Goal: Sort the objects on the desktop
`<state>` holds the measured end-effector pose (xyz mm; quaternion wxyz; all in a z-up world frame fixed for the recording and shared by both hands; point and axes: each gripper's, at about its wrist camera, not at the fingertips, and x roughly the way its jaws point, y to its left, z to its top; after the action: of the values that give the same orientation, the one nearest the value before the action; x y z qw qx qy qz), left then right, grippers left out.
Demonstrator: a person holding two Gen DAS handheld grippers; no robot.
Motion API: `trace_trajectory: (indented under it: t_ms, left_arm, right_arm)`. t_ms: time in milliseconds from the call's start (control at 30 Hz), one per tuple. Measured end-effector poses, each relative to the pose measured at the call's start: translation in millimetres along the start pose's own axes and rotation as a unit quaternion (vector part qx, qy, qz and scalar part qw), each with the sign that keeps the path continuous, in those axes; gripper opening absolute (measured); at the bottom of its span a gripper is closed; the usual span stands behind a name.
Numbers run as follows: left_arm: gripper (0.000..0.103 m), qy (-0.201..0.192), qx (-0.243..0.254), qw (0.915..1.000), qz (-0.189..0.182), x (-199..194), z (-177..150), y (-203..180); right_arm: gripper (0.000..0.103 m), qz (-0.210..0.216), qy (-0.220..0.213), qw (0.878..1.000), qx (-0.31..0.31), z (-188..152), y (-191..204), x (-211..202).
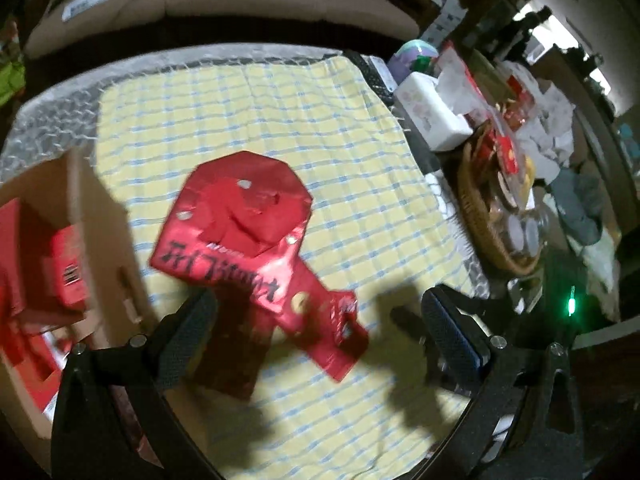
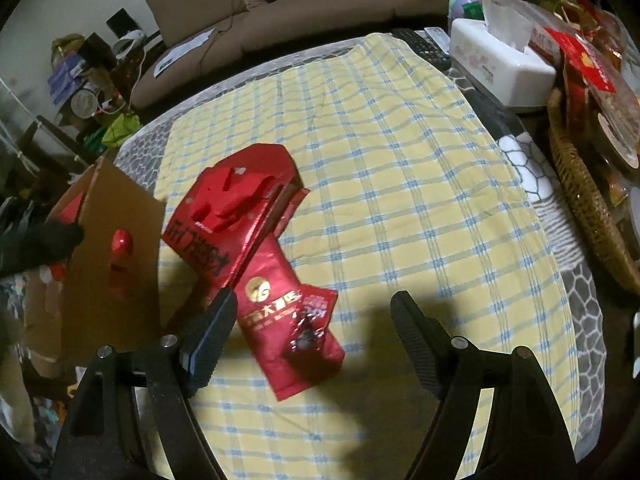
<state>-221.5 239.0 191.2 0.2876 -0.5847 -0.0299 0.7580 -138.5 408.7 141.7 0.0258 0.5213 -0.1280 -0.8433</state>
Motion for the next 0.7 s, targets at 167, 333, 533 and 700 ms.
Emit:
trace_trajectory:
  t_ms: [167, 333, 533, 700]
  left_arm:
    - [0.100, 0.043, -0.046, 0.9978, -0.018, 51.6, 22.4, 9.5]
    - [0.085, 0.054, -0.109, 0.9925, -0.013, 89.0, 32.4, 29.2]
    - [0.062, 0.056, -0.149, 0.9872, 0.017, 122.8, 36.3, 47.5]
    - [0.036, 0.047, -0.162, 0.9853, 0.028, 127.1, 36.0, 52.4]
  right_arm:
    - [0.080, 0.000, -0.004, 1.000, -0.004, -0.7, -12.1, 11.7]
    - [0.080, 0.002, -0.003, 1.000, -0.010, -2.9, -19.1, 22.6]
    - [0.079, 0.002, -0.006, 1.000, -0.018, -1.2, -21.1, 33.7]
    - [0.079, 0.006, -0.001, 1.000, -0.027, -1.3, -17.0, 41.0]
